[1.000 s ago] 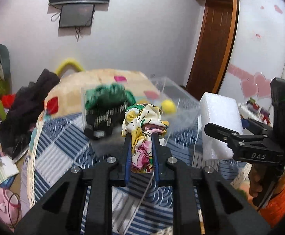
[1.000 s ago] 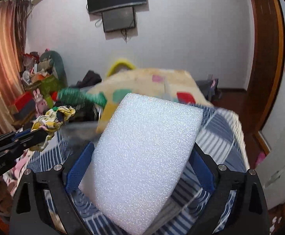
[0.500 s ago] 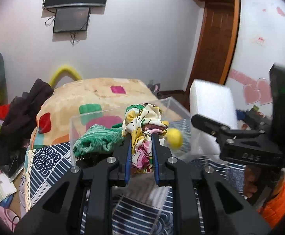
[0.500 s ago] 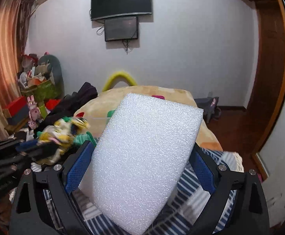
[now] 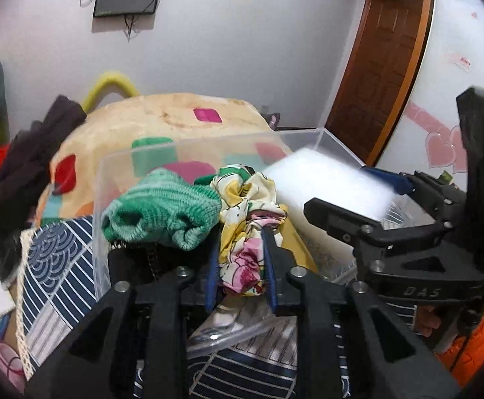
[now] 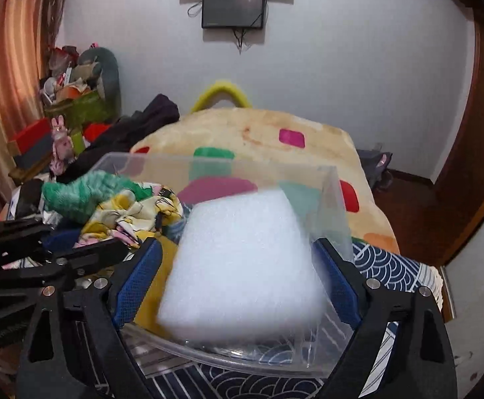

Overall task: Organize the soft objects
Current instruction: 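Place the scrunchie and white foam block into the clear box and release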

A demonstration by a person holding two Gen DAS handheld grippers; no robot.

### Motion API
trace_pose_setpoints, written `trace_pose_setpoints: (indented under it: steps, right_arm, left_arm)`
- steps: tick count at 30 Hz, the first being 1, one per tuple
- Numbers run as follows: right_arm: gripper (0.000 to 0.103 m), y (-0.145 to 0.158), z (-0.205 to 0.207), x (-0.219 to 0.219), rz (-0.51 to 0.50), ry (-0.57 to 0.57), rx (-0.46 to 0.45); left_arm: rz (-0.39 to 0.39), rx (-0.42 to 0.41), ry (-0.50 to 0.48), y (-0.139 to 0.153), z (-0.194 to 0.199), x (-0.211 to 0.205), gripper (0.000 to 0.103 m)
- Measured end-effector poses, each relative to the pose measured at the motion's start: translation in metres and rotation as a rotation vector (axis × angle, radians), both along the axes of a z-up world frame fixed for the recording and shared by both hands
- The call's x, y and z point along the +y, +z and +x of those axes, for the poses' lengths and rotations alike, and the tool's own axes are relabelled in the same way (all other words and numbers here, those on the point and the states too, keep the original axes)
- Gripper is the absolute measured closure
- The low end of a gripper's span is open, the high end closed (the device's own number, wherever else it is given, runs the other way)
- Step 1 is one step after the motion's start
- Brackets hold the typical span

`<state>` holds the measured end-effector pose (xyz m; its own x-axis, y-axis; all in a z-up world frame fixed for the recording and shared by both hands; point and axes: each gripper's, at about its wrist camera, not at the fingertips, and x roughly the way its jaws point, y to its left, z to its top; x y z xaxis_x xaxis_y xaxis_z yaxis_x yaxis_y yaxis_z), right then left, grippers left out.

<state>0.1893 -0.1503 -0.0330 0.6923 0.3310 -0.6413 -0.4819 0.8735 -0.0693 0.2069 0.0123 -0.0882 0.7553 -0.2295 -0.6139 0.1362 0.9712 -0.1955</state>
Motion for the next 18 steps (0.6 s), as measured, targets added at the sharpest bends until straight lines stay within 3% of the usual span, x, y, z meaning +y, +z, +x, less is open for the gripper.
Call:
trace_pose_setpoints:
  steps: [2,6,12,18]
  right_arm:
    - [0.012,0.0,0.0,-0.004,0.008,0.006,0.021]
    - [0.011,0.006,-0.009,-0.011,0.015,0.013,0.021]
    - [0.009,0.027,-0.027,-0.018,0.034,0.016,-0.038]
    - [0.006,0.062,-0.062,-0.03,0.111,0.031,-0.131]
  left_arm:
    - [-0.026,0.015,-0.007,-0.003,-0.002,0.004,0.057]
    - [-0.022,-0.002,0.008,0.002,-0.011,0.004,0.057]
    - [-0.012,-0.042,0.007,0.019,-0.028,0.003,0.054]
    - [0.004,-0.141,0.03,0.05,-0.058,0.004,0.045]
